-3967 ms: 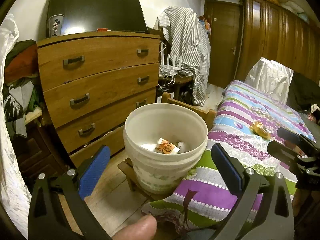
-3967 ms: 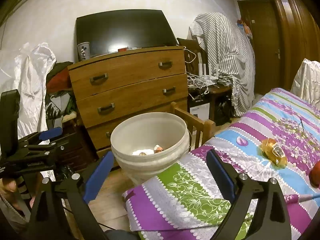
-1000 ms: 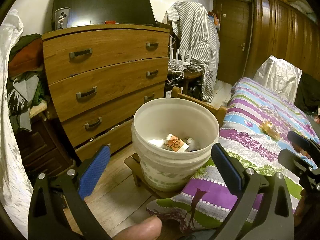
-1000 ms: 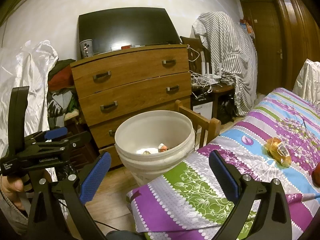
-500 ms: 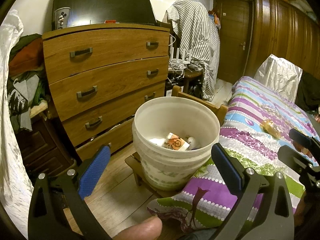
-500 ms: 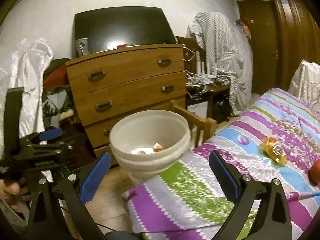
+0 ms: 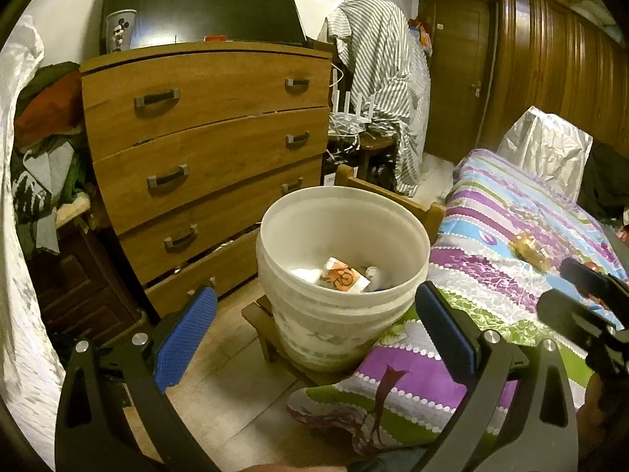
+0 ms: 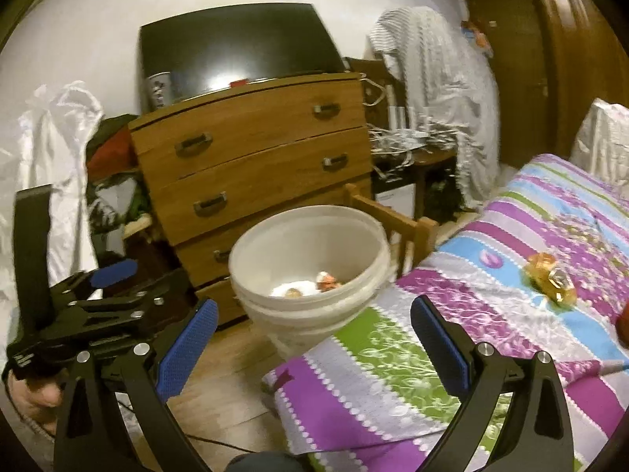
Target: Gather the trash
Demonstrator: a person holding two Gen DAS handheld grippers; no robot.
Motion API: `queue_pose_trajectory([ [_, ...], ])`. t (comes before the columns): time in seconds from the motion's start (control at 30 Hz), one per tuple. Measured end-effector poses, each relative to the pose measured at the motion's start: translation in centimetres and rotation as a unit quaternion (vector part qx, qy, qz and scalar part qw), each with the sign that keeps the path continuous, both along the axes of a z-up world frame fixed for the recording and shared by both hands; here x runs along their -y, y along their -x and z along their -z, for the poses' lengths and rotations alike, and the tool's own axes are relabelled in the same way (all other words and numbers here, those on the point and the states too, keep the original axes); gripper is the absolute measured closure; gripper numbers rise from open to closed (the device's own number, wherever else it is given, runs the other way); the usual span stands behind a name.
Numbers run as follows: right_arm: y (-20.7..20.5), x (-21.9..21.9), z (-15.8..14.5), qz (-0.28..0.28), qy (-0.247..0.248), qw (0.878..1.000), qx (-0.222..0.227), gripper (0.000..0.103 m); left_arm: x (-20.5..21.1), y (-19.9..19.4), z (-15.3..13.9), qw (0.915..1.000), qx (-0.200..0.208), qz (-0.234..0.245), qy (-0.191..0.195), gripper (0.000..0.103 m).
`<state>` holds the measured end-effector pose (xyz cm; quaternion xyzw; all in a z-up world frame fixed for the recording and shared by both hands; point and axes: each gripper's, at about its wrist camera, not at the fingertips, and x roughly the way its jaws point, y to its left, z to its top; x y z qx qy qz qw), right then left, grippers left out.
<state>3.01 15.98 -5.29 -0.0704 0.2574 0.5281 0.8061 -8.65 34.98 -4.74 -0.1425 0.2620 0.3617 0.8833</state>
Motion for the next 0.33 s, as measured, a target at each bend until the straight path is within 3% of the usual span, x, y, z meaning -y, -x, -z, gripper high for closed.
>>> queue_pose_trajectory([
  [0.33, -0.69, -0.74, -0.01, 0.036, 0.029, 0.999, 0.023, 0.005, 0.07, -0.51, 0.10, 1.0000, -0.009, -0.001, 0.003, 0.005],
])
